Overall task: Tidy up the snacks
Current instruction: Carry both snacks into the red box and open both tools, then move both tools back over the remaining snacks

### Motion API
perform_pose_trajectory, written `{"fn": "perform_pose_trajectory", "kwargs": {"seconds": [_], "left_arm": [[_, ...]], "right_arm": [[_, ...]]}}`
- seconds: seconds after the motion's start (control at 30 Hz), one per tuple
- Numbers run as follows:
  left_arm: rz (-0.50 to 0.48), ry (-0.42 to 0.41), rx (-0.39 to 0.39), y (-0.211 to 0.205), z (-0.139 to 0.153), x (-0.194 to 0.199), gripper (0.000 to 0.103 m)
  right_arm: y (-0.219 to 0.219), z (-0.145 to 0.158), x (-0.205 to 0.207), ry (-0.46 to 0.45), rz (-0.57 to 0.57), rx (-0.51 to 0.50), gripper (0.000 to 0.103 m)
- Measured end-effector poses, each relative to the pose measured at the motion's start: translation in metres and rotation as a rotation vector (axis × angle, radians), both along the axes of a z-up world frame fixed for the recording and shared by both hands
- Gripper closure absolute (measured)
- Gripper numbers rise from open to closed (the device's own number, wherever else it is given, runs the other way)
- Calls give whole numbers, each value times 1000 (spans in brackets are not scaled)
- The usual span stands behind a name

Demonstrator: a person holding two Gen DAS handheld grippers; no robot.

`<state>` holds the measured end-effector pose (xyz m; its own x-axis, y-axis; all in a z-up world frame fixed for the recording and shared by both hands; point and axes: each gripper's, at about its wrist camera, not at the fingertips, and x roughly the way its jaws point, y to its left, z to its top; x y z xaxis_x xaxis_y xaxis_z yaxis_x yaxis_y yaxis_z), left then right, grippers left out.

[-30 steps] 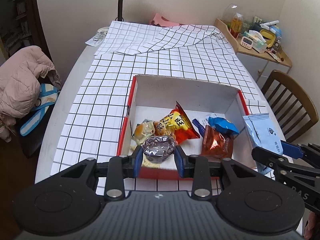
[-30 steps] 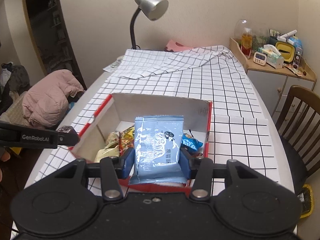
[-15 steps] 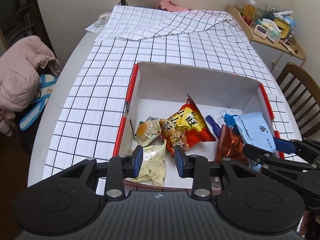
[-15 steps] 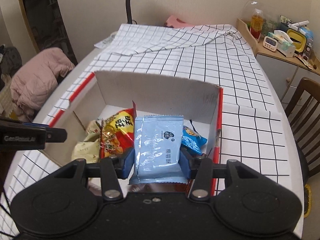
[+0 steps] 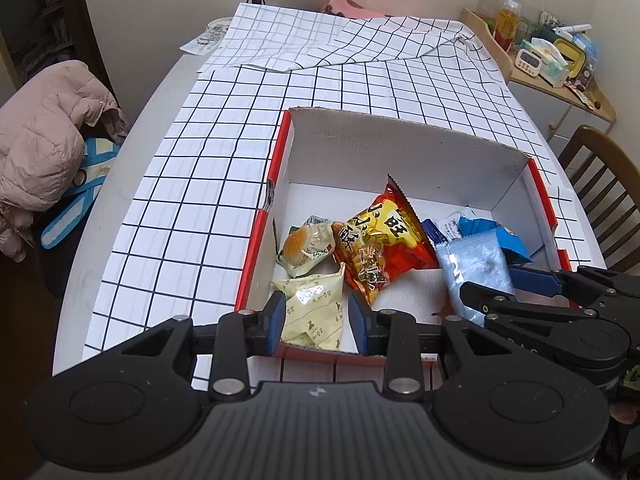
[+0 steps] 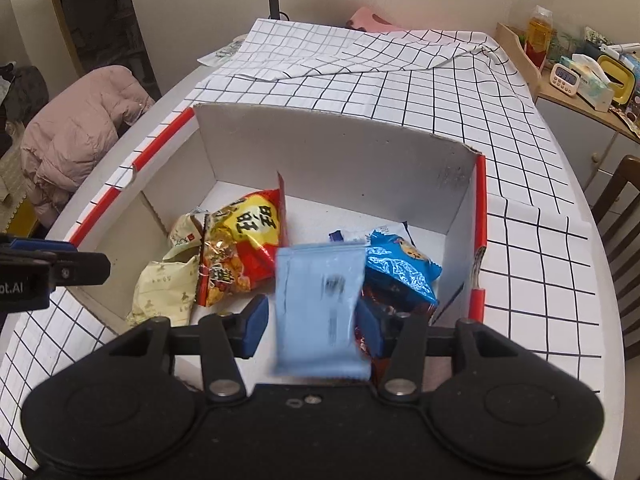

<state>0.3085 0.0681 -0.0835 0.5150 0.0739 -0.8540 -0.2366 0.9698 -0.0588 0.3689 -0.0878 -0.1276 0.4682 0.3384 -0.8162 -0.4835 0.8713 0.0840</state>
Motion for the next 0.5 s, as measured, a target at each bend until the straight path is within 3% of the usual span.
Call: {"fn": "perform_pose_trajectory", "kwargs": {"seconds": [0.1,0.5], "left_arm": [[-2,-8,-8,0,4,-6,70],[-46,-70,-25,-9,29,-39,63]], "right_arm": [[-3,7,-4,-11,-1,21,41],[-26,48,-46,-77,-9,108,24]]}}
